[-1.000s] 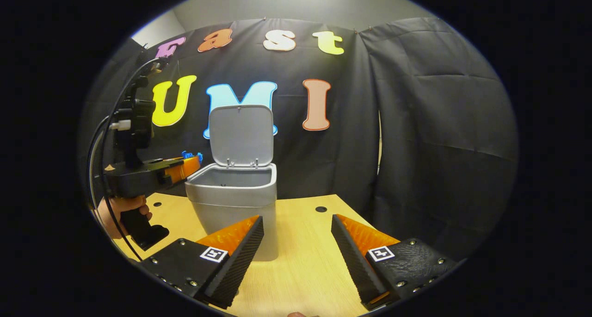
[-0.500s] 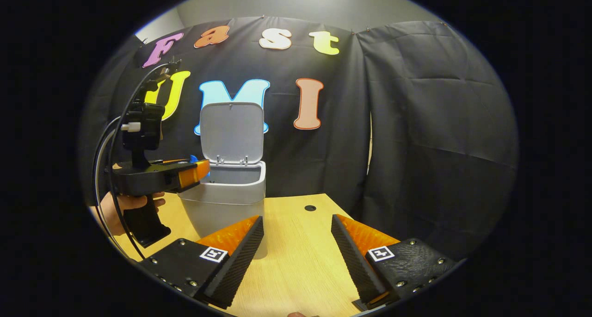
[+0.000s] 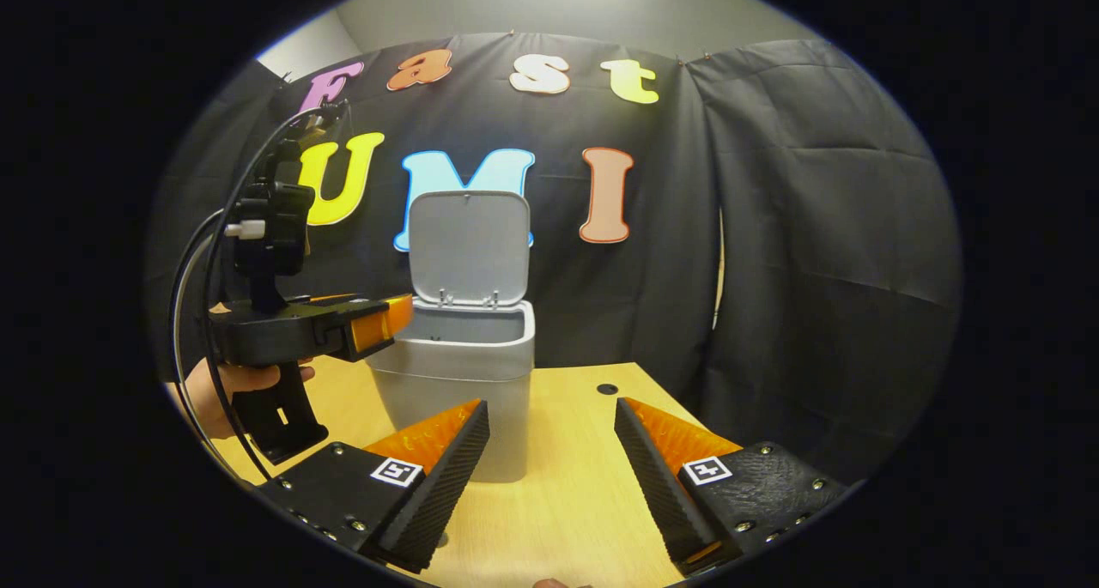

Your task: Press the lid of the desktop garbage bin to open it, pick up the crumpled paper on the desktop and throw it into the bin, then pick up the pop can on the desktop and drop it into the bin, and finally close the garbage bin lid.

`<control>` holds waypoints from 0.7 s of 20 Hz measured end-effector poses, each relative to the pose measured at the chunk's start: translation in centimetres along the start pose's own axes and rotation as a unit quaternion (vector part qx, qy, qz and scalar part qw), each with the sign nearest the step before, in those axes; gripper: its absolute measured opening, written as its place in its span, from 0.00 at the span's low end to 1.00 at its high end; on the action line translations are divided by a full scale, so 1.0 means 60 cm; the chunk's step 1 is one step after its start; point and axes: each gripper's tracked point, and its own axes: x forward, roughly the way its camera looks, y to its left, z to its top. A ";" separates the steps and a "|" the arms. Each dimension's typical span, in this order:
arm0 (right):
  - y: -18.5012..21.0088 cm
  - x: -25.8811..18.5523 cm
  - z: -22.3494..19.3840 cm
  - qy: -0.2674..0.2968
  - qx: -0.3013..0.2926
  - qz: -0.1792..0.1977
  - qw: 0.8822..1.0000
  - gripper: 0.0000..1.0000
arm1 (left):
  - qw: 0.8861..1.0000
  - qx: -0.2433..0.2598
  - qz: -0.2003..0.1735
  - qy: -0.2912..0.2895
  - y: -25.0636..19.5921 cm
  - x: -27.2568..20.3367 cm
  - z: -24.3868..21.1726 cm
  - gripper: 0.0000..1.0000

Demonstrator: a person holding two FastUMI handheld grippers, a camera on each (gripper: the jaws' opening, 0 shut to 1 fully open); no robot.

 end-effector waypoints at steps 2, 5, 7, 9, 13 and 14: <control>0.029 0.004 -0.011 0.007 0.003 0.028 1.000 0.95 | 1.000 0.002 0.002 -0.013 0.010 -0.019 0.009 0.96; 0.079 0.009 -0.035 0.025 -0.003 0.075 0.997 0.95 | 1.000 0.000 0.011 -0.017 0.032 -0.048 0.012 0.96; 0.110 0.007 -0.051 0.036 -0.009 0.103 0.994 0.95 | 1.000 0.001 0.021 -0.019 0.051 -0.069 0.014 0.96; 0.138 0.006 -0.066 0.047 -0.012 0.129 0.991 0.95 | 0.999 0.003 0.033 -0.020 0.072 -0.086 0.014 0.96; 0.191 -0.001 -0.113 0.084 -0.027 0.178 0.980 0.95 | 0.999 0.003 0.050 -0.020 0.105 -0.121 0.015 0.95; 0.203 -0.003 -0.125 0.094 -0.030 0.188 0.977 0.95 | 0.998 0.003 0.055 -0.021 0.112 -0.129 0.014 0.95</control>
